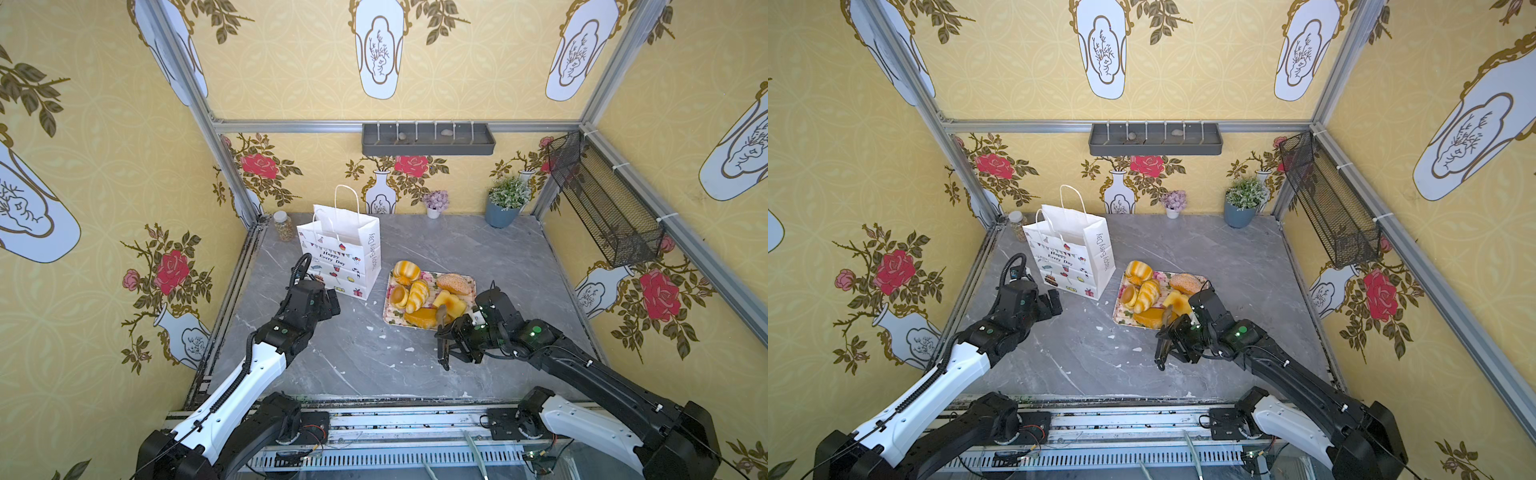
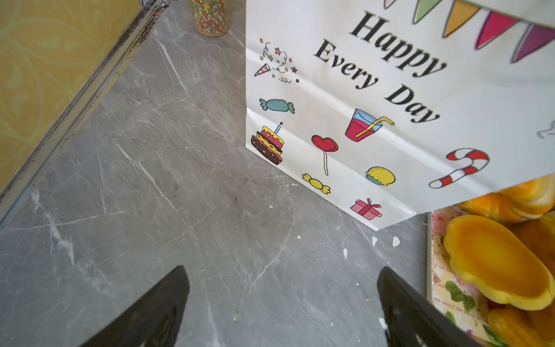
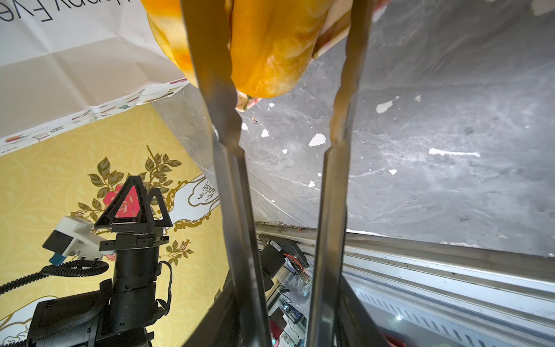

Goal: Pack bread into a paper bag
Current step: Pick up the fake bread from the plate.

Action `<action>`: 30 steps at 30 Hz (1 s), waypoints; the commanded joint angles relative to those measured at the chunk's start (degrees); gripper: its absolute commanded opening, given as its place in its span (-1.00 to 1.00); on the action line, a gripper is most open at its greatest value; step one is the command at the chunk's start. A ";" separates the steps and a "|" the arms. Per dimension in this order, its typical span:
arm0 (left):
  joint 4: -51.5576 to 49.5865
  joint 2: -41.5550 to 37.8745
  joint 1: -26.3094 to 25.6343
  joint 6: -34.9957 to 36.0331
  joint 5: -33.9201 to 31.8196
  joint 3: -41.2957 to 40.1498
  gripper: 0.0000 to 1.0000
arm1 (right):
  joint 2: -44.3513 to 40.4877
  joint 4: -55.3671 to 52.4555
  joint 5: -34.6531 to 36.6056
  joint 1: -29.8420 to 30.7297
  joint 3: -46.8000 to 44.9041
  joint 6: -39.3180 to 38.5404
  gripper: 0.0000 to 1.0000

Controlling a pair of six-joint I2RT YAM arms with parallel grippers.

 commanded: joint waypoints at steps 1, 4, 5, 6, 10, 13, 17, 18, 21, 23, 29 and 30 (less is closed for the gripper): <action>1.06 0.58 0.01 0.01 -0.70 0.16 0.98 | -0.61 3.94 -0.87 0.03 -0.75 1.63 -0.05; 1.58 1.08 0.01 -0.07 -0.65 0.07 0.98 | -1.11 4.76 -0.74 -0.70 -1.82 1.92 -0.01; 1.69 1.26 0.00 -0.04 -0.51 0.14 0.98 | -1.07 5.60 -0.88 -0.92 -2.34 2.25 0.00; 1.81 1.46 0.03 -0.06 -0.44 0.15 0.98 | -0.98 6.20 -0.87 -1.14 -2.56 2.35 0.00; 1.75 2.12 0.07 0.22 -0.34 0.59 0.98 | 0.02 6.46 -1.15 -1.54 -2.74 1.63 0.00; 1.91 2.28 0.03 0.28 -0.37 0.76 0.98 | 0.80 7.02 -1.74 -1.90 -3.08 1.55 -0.20; 1.91 2.32 0.06 0.36 -0.34 0.86 0.98 | 1.61 6.67 -2.62 -1.93 -2.52 1.10 -0.89; 1.92 2.19 0.00 0.46 -0.34 0.78 0.98 | 1.67 6.31 -2.78 -1.90 -2.18 0.73 -0.99; 1.87 1.92 0.01 0.48 -0.44 0.83 0.98 | 1.62 4.42 -2.87 -1.88 -0.55 -0.71 -1.00; 1.91 1.77 0.05 0.52 -0.64 0.92 0.98 | 1.52 2.23 -2.68 -1.95 1.10 -1.96 -1.00; 1.57 1.39 0.06 0.58 -0.74 1.38 0.98 | 1.83 -8.88 -0.94 -1.72 9.93 -9.22 -1.00; 1.57 1.27 0.00 0.44 -0.69 1.39 0.98 | 2.19 -10.00 -0.93 -1.77 11.72 -10.51 -1.00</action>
